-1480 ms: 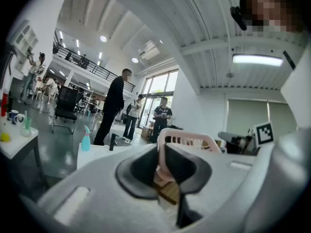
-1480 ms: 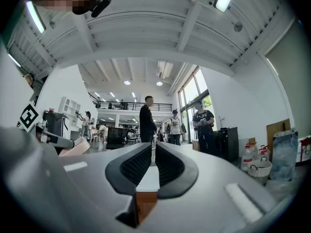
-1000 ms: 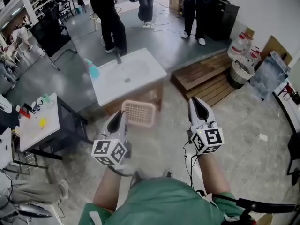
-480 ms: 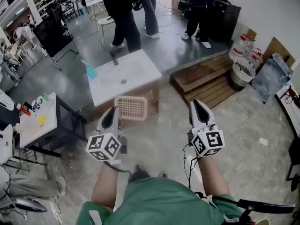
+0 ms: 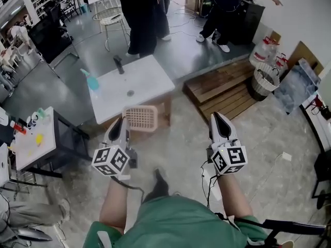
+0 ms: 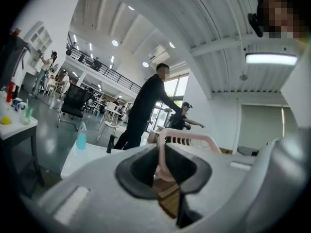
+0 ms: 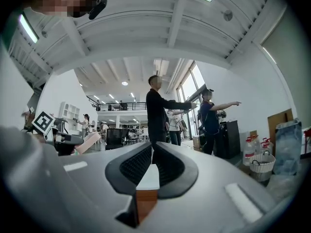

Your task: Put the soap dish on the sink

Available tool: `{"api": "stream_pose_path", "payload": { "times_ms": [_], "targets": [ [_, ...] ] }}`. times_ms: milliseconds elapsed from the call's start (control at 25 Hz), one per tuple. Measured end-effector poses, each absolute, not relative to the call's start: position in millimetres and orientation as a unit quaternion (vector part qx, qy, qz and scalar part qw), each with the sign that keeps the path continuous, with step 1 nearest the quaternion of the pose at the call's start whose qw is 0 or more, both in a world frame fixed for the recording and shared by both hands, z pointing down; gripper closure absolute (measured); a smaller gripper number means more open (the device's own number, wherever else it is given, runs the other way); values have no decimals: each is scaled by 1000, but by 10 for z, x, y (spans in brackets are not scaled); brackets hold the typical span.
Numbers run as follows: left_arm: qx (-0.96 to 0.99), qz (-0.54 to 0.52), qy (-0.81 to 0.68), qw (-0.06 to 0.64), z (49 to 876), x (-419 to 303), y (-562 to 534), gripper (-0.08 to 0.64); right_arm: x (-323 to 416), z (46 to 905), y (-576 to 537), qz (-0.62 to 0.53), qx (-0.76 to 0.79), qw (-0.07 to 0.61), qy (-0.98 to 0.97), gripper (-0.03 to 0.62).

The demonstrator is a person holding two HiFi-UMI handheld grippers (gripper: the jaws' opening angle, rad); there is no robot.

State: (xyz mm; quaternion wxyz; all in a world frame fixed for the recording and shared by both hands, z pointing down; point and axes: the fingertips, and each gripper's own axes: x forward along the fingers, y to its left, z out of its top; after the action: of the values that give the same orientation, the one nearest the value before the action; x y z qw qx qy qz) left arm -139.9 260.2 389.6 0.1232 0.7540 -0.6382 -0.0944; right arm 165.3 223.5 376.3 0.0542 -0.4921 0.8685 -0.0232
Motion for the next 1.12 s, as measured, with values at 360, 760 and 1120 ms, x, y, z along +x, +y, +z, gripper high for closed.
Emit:
{"api": "stream_pose_path", "payload": {
  "times_ms": [360,760,1120],
  "targets": [
    [760,-107,-626,136,3903,-1963,1445,515,1124,3772,1221,-27,-509,40,860,568],
    [759,-108,-626,146,4069,-2605,666,515,599,3919,469,-39,-528,32,848,568],
    [762,-96,-620,158,4237,-2750,274,515,394,4022,79,-56,-533,30,844,568]
  ]
}}
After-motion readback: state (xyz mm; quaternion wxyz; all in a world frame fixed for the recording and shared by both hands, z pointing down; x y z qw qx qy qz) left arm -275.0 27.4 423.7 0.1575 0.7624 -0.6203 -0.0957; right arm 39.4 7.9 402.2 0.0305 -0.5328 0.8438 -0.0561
